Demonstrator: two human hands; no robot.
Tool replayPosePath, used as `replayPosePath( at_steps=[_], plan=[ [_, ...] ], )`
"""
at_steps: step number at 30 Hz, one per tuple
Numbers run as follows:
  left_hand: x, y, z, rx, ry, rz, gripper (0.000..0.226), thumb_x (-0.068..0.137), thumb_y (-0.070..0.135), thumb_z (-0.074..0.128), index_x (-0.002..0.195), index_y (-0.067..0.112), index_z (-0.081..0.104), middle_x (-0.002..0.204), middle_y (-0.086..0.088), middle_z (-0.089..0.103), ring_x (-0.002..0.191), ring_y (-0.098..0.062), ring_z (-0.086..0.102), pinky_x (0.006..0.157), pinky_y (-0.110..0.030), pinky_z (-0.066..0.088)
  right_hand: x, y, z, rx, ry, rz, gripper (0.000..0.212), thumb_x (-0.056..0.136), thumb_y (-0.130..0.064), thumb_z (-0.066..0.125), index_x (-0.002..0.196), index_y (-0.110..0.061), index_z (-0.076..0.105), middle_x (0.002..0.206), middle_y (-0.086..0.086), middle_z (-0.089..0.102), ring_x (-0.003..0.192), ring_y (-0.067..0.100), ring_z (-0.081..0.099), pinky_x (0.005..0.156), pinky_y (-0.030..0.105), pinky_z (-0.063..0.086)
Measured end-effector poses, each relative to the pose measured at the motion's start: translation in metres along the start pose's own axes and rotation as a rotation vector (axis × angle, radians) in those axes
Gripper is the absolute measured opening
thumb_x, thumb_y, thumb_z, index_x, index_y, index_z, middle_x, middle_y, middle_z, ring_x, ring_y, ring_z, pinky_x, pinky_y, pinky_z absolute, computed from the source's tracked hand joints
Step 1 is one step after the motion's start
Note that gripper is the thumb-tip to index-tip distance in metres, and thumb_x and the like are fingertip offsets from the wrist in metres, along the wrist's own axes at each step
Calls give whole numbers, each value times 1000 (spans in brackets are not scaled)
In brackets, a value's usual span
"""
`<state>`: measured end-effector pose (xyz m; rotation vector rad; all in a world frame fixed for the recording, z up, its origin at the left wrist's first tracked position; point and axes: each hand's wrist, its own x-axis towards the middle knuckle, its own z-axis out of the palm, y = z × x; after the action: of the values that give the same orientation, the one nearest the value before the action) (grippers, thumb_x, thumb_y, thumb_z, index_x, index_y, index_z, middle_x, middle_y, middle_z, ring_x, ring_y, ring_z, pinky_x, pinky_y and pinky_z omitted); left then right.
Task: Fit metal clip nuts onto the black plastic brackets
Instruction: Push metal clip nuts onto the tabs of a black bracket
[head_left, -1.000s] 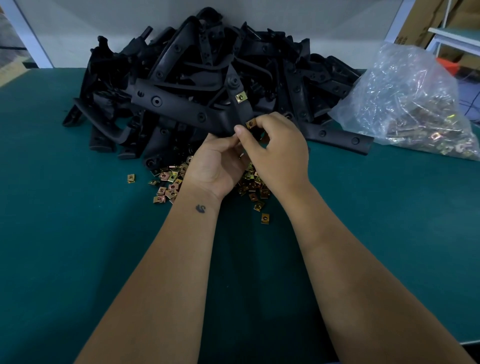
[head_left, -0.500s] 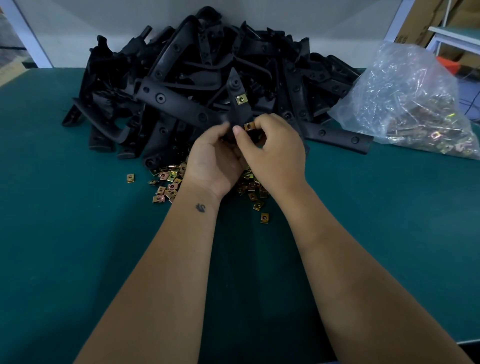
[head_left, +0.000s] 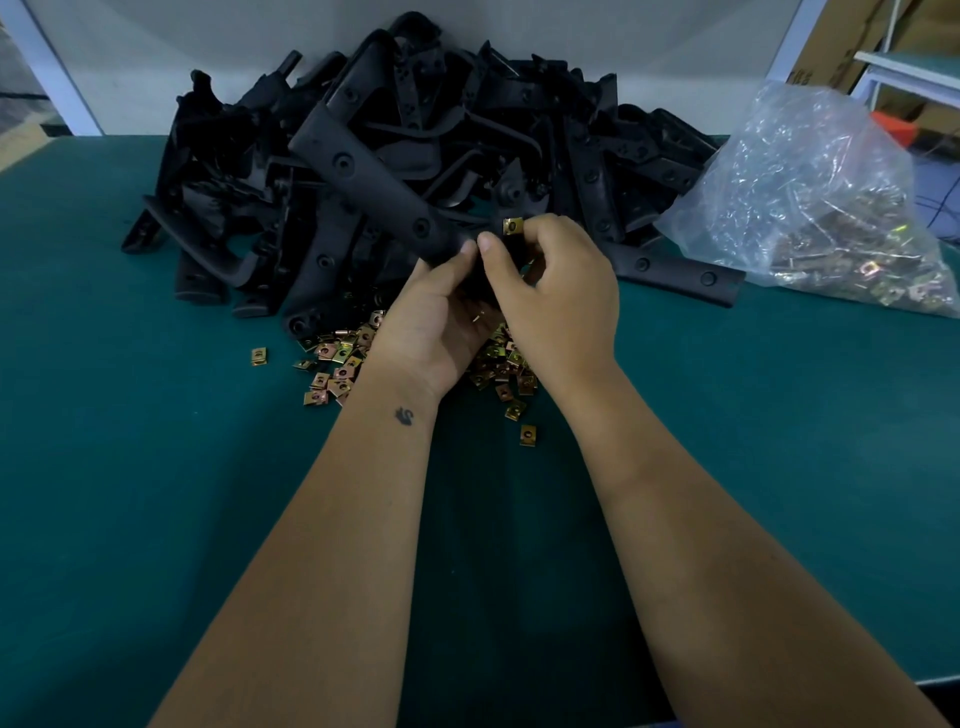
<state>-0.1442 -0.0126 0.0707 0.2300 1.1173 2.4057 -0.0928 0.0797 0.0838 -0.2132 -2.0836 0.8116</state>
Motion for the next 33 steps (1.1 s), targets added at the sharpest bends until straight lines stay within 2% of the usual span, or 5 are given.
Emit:
replayPosePath(
  at_steps=[10, 15, 20, 27, 33],
  plan=[
    [-4, 3, 7, -18, 62, -49, 40, 102, 17, 51, 137, -1, 53, 115, -14, 66, 99, -24, 66, 90, -37, 55, 0, -2, 0, 29, 27, 0, 20, 89, -34, 65, 88, -14, 68, 83, -6, 63, 72, 10, 58, 63, 32, 49],
    [-5, 4, 6, -96, 64, -9, 37, 102, 21, 52, 133, 1, 56, 116, -15, 69, 100, -24, 69, 91, -37, 56, 1, 0, 1, 285, -172, 186, 19, 87, -34, 70, 97, -18, 67, 94, -6, 67, 89, 7, 62, 79, 30, 53],
    [-2, 6, 2, -43, 63, 13, 34, 103, 28, 50, 127, 8, 62, 129, -14, 66, 119, -27, 62, 107, -42, 47, 4, 5, 0, 423, -230, 290, 3, 85, -19, 72, 87, -16, 72, 81, -9, 72, 77, 4, 66, 72, 19, 52],
    [3, 9, 0, -85, 171, 109, 22, 105, 21, 47, 106, 13, 68, 96, -7, 68, 74, -14, 56, 70, -22, 55, 13, 12, -7, 742, -98, 514, 6, 88, -8, 70, 89, -13, 67, 65, -13, 63, 58, 5, 55, 58, 18, 46],
    [6, 7, 1, -156, 184, 108, 21, 104, 19, 50, 102, 10, 69, 95, -9, 72, 76, -14, 67, 69, -23, 56, 12, 14, -3, 827, -220, 603, 6, 89, -7, 69, 90, -13, 67, 75, -4, 65, 62, 11, 56, 62, 27, 47]
  ],
)
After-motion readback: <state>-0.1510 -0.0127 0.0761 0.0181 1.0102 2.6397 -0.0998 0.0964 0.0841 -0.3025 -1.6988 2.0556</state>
